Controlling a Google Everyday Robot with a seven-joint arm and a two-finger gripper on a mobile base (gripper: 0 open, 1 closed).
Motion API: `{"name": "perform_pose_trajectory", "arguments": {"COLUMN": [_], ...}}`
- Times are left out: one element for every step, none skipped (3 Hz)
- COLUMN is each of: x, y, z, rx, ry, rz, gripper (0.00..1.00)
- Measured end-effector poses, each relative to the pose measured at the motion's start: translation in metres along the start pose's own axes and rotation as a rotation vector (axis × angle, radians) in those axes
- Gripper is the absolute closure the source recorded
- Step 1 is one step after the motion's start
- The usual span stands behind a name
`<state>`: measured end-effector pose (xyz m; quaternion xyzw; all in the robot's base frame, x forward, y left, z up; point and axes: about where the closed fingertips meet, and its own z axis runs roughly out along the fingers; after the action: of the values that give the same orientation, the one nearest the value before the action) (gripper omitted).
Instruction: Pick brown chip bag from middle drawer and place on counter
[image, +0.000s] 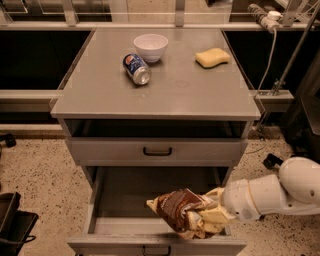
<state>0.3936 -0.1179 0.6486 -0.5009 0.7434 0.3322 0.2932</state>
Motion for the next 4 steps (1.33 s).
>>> {"name": "perform_pose_trajectory", "arguments": {"x": [-0.032, -0.088, -0.131, -0.132], "y": [-0.020, -0.033, -0.004, -0.005], "z": [-0.030, -0.063, -0.099, -0.098], "rx": [-0.057, -0.089, -0.149, -0.147], "ry": [0.147, 0.276, 0.356, 0.355], "rz": [-0.028, -0.115, -0.216, -0.216], "gripper": [1.00, 1.00, 1.00, 1.00]}}
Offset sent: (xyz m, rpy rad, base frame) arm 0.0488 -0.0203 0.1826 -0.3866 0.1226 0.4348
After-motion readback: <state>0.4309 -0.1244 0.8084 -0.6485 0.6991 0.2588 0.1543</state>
